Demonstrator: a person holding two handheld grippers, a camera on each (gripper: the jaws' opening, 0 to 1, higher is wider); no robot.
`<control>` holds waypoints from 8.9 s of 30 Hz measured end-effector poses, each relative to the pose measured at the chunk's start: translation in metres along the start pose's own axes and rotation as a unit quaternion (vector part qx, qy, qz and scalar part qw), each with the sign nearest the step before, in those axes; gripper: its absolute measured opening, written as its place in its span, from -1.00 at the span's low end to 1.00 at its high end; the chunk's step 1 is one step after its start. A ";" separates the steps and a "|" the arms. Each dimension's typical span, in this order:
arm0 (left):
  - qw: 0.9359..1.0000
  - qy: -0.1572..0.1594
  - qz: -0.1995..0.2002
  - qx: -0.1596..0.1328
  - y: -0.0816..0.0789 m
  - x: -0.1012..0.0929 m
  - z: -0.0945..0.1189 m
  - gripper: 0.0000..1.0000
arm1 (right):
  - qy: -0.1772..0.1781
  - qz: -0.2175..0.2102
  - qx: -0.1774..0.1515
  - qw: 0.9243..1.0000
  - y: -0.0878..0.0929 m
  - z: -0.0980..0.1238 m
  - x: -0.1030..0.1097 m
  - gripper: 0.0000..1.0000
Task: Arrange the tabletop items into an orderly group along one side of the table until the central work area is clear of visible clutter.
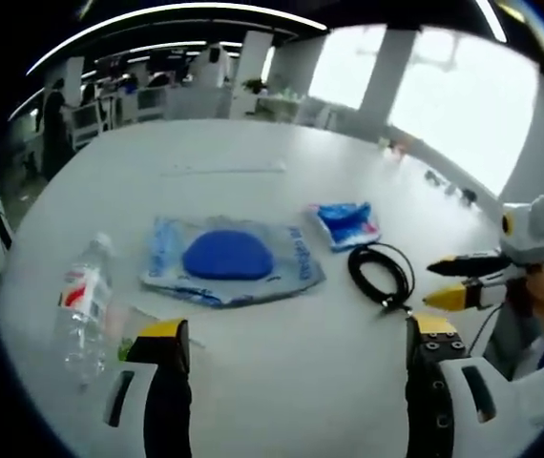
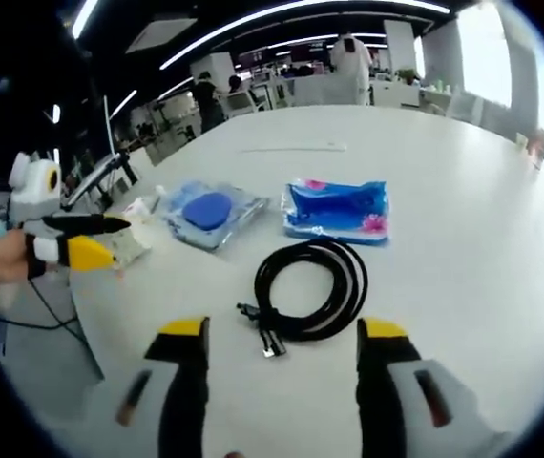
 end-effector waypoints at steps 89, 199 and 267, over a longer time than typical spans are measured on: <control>1.000 0.000 -0.014 -0.011 0.024 0.145 0.074 0.66 | 0.061 -0.066 0.006 0.996 0.043 0.002 0.085 0.13; 0.984 -0.156 0.078 -0.030 -0.017 0.171 0.055 -0.29 | -0.021 -0.115 -0.015 0.993 0.008 0.003 0.076 -0.08; 0.984 -0.101 0.013 -0.145 -0.001 0.088 0.100 -0.29 | -0.347 -0.005 -0.070 0.935 -0.166 -0.084 0.253 -0.08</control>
Point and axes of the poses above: the point that each gripper's makers call its tool centre point, and the gripper's own axes: z roughly backward along the fingers, x roughly to its left, y roughly out of its underside, the point moved 10 cm from there along z, roughly backward along the fingers, and after that the axes turned 2 degrees about -x, right-handed, at the moved point
